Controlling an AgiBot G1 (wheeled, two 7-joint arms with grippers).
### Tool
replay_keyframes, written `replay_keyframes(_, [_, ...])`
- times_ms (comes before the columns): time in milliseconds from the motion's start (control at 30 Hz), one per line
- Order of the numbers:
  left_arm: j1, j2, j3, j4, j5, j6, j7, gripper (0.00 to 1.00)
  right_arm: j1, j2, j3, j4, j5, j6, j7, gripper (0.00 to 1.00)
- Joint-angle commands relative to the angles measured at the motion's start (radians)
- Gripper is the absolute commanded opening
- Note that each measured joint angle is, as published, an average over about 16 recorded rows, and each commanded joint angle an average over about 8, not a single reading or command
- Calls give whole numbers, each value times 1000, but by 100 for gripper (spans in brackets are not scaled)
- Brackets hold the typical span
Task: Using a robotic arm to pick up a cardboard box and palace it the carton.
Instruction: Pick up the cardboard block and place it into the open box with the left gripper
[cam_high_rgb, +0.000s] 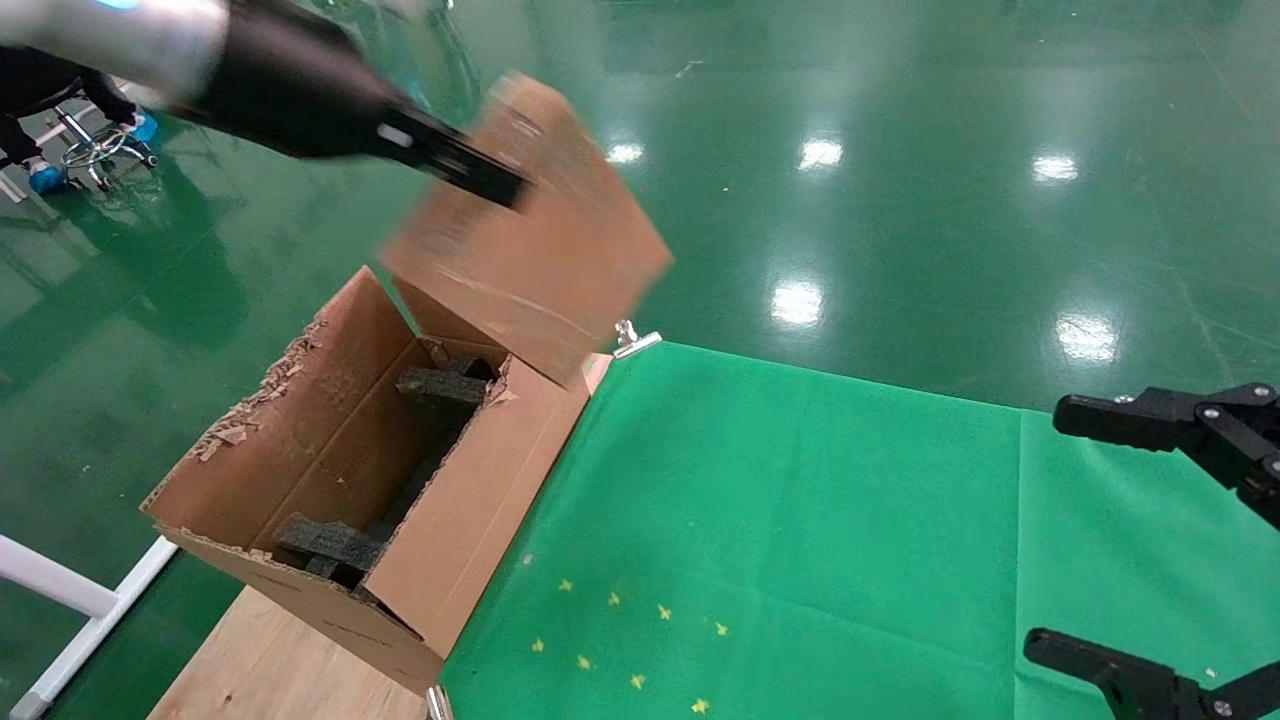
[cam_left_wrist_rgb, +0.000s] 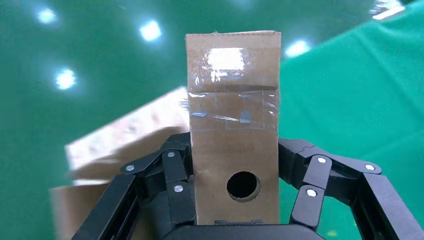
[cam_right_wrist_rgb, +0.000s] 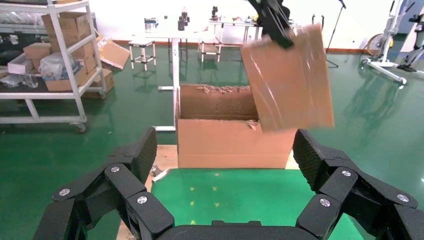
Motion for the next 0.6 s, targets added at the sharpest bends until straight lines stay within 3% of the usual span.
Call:
replay_keyframes(33, [-41,-39,-16,38,-4,16,70,0,0,0,0,0,0,0,0,100])
replay_keyframes(267, [-103,-107,-11,238,32,30,376,0,0,0,0,0,0,0,0,100])
replay_keyframes(600, [-9,-94,41,579,76,-72,729,0,0,0,0,0,0,0,0,100])
